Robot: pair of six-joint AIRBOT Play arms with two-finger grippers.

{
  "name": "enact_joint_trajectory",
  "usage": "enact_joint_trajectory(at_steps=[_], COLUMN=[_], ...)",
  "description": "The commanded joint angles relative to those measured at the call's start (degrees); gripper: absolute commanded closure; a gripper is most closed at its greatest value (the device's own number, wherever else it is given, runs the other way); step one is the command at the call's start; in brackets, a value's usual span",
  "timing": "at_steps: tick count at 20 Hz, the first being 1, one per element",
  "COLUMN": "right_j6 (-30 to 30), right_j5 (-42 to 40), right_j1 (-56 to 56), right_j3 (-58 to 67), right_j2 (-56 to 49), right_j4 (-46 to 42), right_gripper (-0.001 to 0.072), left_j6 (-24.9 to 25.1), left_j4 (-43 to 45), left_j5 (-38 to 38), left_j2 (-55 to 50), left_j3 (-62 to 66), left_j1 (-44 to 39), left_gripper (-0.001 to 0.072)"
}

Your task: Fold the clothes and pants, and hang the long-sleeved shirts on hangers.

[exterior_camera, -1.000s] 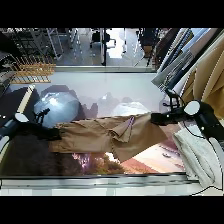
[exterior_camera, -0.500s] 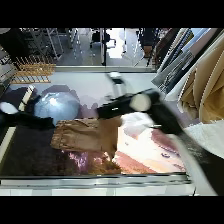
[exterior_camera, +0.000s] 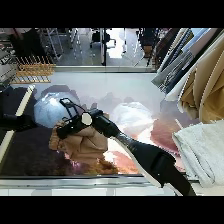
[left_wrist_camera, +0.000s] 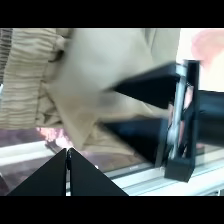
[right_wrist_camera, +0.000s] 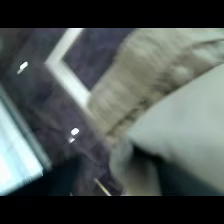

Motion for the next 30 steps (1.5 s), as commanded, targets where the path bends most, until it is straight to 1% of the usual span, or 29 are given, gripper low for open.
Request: enact_joint_trajectory(at_steps=[1, 3, 4, 6, 7, 8, 9, 10, 11, 12, 14, 16, 18, 20, 21, 23, 25, 26, 27, 28, 29, 30], right_j6=[-7.89, -7.37, -5.51, 0.52, 3.1, 5.33, 6.36, 6.4, 6.4, 6.38, 5.01, 2.99, 2.64, 2.71, 2.71, 2.75, 2.73, 2.73, 2.75, 2.75, 2.82, 3.02], right_j5=[0.7, 2.45, 4.61, 11.85, 15.02, 17.9, 20.02, 21.0, 20.83, 20.61, 20.68, 19.89, 17.75, 17.77, 18.18, 19.02, 18.99, 18.47, 17.79, 17.07, 16.02, 15.34], right_j1=[-1.62, -4.7, -6.73, -12.0, -14.73, -17.73, -20.31, -22.71, -24.39, -25.59, -26.49, -26.16, -26.03, -26.64, -27.26, -28.83, -29.49, -29.38, -29.18, -28.96, -28.96, -28.98], right_j3=[0.63, 0.61, 0.61, -1.07, -3.58, -6.95, -10.23, -13.94, -17.49, -20.61, -24.76, -26.4, -26.38, -26.45, -26.71, -28.28, -30.42, -31.5, -32.5, -33.64, -34.82, -36.24], right_j2=[1.99, 7.69, 10.51, 16.31, 18.86, 21.24, 22.91, 24.37, 25.53, 26.25, 26.51, 26.51, 26.49, 26.49, 26.49, 26.49, 26.49, 26.49, 26.49, 26.49, 26.49, 26.49], right_j4=[5.42, 2.34, 0.22, -4.46, -5.66, -6.73, -7.08, -6.93, -6.43, -5.51, -4.02, -4.07, -4.44, -5.16, -5.16, -4.46, -3.21, -2.84, -2.78, -2.8, -2.78, -2.67], right_gripper=[0.0106, 0.0106, 0.0106, 0.0106, 0.0107, 0.0111, 0.0112, 0.0131, 0.014, 0.014, 0.0139, 0.0139, 0.013, 0.0129, 0.0129, 0.0129, 0.0129, 0.013, 0.013, 0.013, 0.013, 0.013], left_j6=[-0.22, -0.2, -0.07, 0.98, 1.92, 1.97, 3.34, 4.94, 6.54, 8.81, 13.0, 18.53, 21.55, 24.96, 26.47, 26.99, 26.99, 26.99, 27.02, 26.99, 26.97, 27.02], left_j4=[0.02, -0.02, 0.0, -0.02, -0.02, -0.02, 0.0, 0.02, 0.02, 0.09, 0.07, 0.09, 0.24, 0.28, 0.31, 2.95, 6.73, 8.24, 8.92, 8.94, 7.98, 5.42], left_j5=[-0.83, -0.61, -0.61, -0.63, -0.39, 0.31, 2.14, 4.76, 7.74, 9.81, 12.48, 12.94, 12.87, 10.8, 9.49, 10.36, 12.57, 13.92, 15.54, 17.49, 19.15, 20.48], left_j2=[-0.35, -1.46, -2.25, -4.5, -5.84, -6.99, -7.96, -8.63, -9.33, -10.14, -11.8, -13.4, -14.84, -16.06, -16.46, -17.09, -18.32, -19.1, -19.91, -20.35, -20.28, -19.91], left_j3=[0.13, 0.11, 0.13, 0.04, -0.24, -0.79, -1.7, -2.64, -3.39, -3.54, -3.54, -3.54, -3.54, -3.54, -3.54, -3.54, -3.54, -3.54, -3.52, -3.5, -3.5, -3.37], left_j1=[0.31, 0.31, 0.17, -0.83, -1.9, -3.3, -5.18, -7.02, -8.9, -10.56, -13.25, -15.3, -16.85, -18.27, -18.93, -20.22, -21.55, -22.14, -22.69, -23.08, -23.21, -23.08], left_gripper=[0.07, 0.07, 0.07, 0.0698, 0.0607, 0.0437, 0.0322, 0.0319, 0.0259, 0.0215, 0.0084, 0.0079, 0.0078, 0.0078, 0.0078, 0.0078, 0.0085, 0.0151, 0.0304, 0.0537, 0.07, 0.0703])
